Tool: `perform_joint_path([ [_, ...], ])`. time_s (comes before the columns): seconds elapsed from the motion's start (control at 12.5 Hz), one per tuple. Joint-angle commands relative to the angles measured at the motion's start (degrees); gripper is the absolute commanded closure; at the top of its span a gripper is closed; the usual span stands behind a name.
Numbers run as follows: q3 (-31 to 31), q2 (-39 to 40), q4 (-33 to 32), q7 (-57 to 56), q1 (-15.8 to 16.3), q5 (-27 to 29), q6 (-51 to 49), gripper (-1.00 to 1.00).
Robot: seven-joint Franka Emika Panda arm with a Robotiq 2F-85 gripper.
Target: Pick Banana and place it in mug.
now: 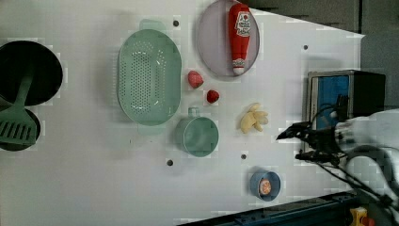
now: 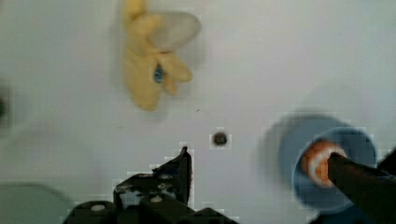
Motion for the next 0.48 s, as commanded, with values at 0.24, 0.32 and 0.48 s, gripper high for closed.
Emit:
perform_joint_path([
  [0.24,-2.03,2.24,0.46,-23.45,0.84,0.18,10.5,-1.0],
  [0.32,-2.44,4.57,0.5,-27.52,0.84,0.18,12.97,-1.0],
  [0.48,-2.83,9.37,0.55,-31.1,0.83,0.19,20.1,-1.0],
])
